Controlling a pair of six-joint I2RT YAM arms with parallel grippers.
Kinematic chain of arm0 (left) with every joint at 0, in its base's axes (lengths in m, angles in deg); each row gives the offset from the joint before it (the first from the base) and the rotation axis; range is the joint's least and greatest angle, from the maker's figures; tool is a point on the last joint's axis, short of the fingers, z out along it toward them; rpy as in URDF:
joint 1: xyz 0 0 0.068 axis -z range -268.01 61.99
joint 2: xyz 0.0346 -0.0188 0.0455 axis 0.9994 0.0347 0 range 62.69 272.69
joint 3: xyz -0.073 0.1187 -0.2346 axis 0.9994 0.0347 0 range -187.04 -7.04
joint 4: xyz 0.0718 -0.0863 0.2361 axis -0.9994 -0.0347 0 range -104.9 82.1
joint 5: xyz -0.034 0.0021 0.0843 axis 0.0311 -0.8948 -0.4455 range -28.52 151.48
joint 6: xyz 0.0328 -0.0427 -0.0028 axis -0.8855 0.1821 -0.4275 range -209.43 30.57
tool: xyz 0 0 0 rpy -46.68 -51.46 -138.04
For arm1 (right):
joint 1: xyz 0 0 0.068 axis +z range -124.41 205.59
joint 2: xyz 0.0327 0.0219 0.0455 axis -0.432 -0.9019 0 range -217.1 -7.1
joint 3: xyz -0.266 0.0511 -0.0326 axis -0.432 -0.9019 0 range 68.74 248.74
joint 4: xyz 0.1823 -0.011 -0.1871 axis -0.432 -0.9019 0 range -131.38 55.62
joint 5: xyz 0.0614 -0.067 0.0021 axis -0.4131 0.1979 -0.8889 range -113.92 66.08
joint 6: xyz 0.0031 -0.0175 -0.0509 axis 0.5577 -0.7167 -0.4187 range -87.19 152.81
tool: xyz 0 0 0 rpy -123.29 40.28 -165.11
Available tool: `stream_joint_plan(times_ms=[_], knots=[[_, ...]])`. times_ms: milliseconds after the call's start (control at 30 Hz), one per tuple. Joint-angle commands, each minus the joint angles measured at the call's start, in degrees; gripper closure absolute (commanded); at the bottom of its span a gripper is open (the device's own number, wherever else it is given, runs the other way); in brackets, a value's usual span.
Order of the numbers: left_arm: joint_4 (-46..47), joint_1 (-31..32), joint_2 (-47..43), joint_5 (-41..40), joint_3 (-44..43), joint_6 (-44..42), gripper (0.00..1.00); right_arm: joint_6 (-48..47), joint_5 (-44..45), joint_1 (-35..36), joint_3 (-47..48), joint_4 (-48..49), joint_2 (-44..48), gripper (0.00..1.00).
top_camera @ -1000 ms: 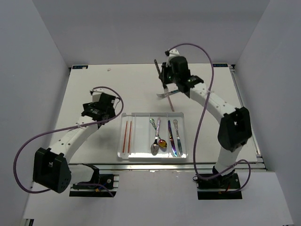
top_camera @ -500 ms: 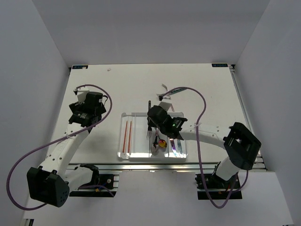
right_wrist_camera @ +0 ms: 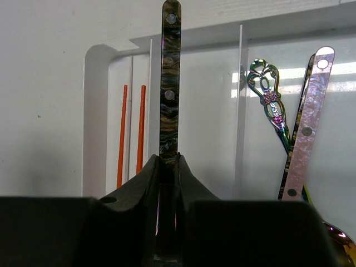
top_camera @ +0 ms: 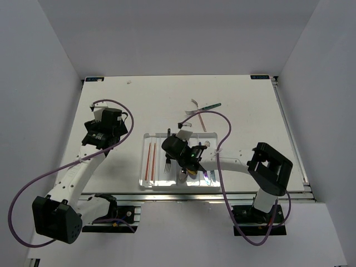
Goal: Sort the eating utensils into containers
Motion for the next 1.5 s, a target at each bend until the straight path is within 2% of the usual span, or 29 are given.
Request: stream_joint_plan(times_ms=[0,667,867,900,967,1067,1100,1133,1333,1433,1467], knots=[[1.0,-0.1,-0.2,1.3,0.1,-0.7,0.02,1.7,1.6,0.4,1.4,2.3,-0.3,1.00],[1.2,0.0,0.3,3.0,0.3,-1.2,0.02,3.1,-1.1,2.9,-1.6,2.9,-2.5,1.00],[1.4,-0.1,0.5,3.4,0.5,-1.3,0.02,3.8,-0.8,2.8,-1.6,3.1,-2.9,0.87],[1.3,-0.1,0.5,3.4,0.4,-1.4,0.02,3.5,-0.7,2.8,-1.5,3.1,-3.1,0.78],[1.4,-0.1,0.5,3.5,0.5,-1.4,0.02,3.4,-0.8,2.8,-0.9,3.0,-3.4,0.76],[1.5,0.0,0.5,4.1,0.6,-1.5,0.02,3.3,-0.8,2.8,-0.4,2.7,-3.7,0.55],[1.5,0.0,0.5,4.1,0.6,-1.5,0.02,3.5,-0.4,2.7,-0.3,2.3,-3.6,0.45],[1.5,-0.1,0.5,4.3,0.5,-1.5,0.02,3.6,0.1,2.8,-0.2,1.9,-3.5,0.42],[1.6,-0.1,0.5,4.4,0.6,-1.7,0.02,2.0,1.5,2.5,0.3,1.2,-0.5,0.36],[1.4,-0.1,0.3,3.7,0.6,-1.6,0.02,-4.7,0.9,1.0,-0.2,3.7,4.5,0.34],[1.4,-0.1,0.2,3.3,0.6,-1.5,0.02,-11.1,-1.6,-0.5,-0.1,5.5,5.5,0.34]])
